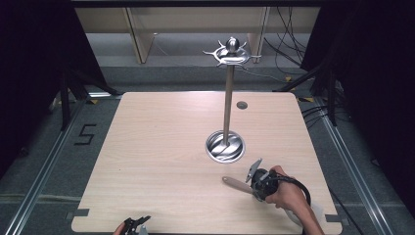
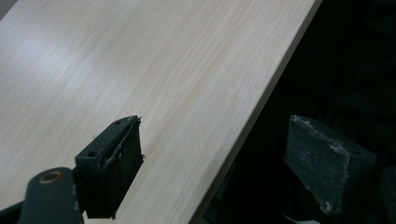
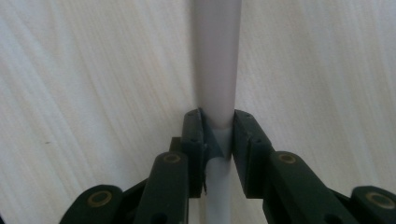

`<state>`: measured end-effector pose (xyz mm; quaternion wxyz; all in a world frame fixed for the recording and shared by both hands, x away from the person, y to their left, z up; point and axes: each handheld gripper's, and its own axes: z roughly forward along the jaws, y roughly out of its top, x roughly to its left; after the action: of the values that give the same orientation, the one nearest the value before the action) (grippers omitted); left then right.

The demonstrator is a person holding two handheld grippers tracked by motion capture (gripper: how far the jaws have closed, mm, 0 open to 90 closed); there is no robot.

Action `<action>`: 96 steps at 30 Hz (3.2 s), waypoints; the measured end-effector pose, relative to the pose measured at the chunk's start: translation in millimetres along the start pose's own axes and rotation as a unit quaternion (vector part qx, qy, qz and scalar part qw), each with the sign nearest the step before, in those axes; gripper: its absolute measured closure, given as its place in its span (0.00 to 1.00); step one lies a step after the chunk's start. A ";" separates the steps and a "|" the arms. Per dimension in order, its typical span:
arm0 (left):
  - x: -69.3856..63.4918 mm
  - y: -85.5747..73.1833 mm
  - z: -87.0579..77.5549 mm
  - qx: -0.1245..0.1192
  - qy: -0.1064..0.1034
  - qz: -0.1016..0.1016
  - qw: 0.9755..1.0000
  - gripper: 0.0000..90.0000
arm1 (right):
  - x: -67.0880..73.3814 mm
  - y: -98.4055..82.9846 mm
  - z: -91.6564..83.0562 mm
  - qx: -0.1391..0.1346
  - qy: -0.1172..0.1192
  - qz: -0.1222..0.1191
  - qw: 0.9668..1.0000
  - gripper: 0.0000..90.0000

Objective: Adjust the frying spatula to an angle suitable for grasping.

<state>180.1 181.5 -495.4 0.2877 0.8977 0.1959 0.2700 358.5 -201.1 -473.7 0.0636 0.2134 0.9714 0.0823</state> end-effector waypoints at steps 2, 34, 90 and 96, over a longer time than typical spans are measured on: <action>0.2 -0.1 -0.1 -0.001 0.001 -0.001 1.000 0.20 | -0.4 -1.7 -2.1 -0.007 -0.004 0.002 1.000 0.85; 0.6 -1.1 0.7 0.001 0.003 -0.004 1.000 0.20 | -17.6 -49.3 -82.3 -0.294 -0.052 0.098 0.949 0.85; -0.3 -1.9 3.3 0.002 0.001 -0.009 1.000 0.20 | -40.2 2.3 -138.8 -0.495 -0.016 0.104 0.863 0.85; -0.1 -1.9 2.8 0.003 -0.001 -0.009 1.000 0.20 | -46.5 11.6 -149.6 -0.499 -0.024 0.096 0.861 0.85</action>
<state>181.2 181.7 -498.5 0.2881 0.8969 0.2046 0.2658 381.3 -230.4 -321.0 0.1771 0.2474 0.7733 0.5563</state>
